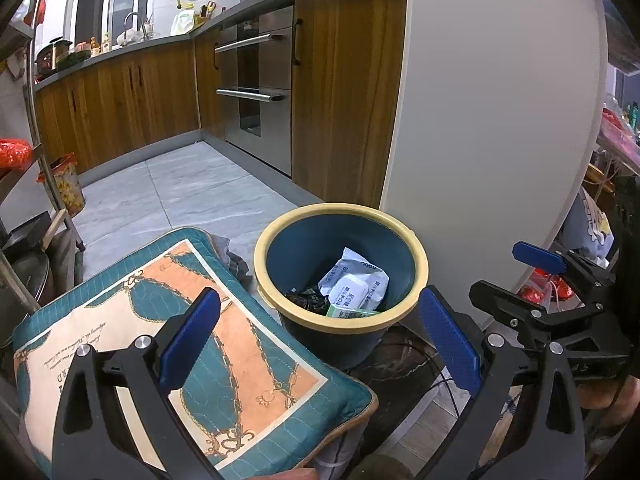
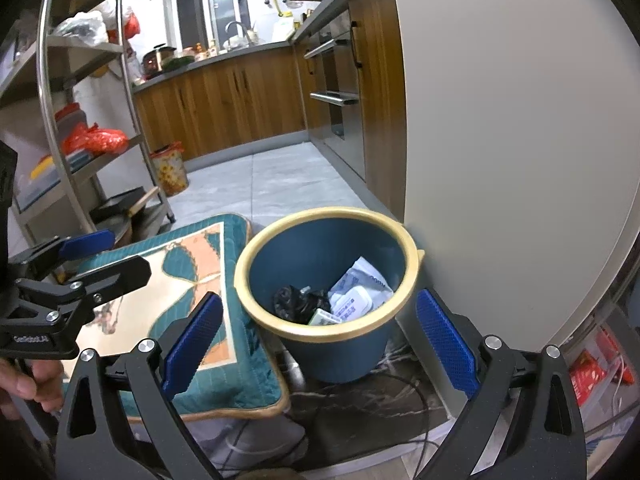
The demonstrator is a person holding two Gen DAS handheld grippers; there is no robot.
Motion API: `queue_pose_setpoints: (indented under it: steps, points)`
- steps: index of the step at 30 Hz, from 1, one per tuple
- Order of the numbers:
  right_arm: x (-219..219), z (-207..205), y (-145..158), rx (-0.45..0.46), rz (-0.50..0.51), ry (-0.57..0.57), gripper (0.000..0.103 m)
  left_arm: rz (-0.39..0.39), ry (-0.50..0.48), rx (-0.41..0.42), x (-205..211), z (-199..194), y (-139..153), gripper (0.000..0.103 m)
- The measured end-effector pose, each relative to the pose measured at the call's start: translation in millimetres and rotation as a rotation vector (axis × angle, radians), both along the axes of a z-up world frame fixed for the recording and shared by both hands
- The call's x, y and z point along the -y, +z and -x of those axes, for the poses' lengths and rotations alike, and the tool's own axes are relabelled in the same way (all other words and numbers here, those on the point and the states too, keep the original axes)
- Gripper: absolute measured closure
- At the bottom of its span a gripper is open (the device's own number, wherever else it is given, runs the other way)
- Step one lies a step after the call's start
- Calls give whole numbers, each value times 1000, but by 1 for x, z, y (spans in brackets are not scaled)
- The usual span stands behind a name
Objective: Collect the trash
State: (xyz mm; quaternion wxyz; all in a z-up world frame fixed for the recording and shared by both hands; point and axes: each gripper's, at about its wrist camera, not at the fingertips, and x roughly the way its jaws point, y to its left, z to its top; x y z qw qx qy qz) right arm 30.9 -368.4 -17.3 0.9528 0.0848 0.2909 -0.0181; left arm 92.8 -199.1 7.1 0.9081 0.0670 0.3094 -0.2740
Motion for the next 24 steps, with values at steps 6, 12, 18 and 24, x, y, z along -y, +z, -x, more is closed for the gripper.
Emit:
queue_pose_setpoints:
  steps: [6, 12, 18, 24]
  points:
    - [-3, -1, -1, -6, -3, 8, 6, -6, 10, -4, -1, -1, -1, 5]
    - [-4, -2, -2, -13, -5, 13, 6, -10, 13, -7, -1, -1, -2, 5]
    - [-5, -2, -2, -14, -4, 13, 6, -14, 12, -10, -1, -1, -3, 5]
    - [-5, -3, -3, -16, -5, 13, 6, -15, 13, -12, -1, -1, -3, 5]
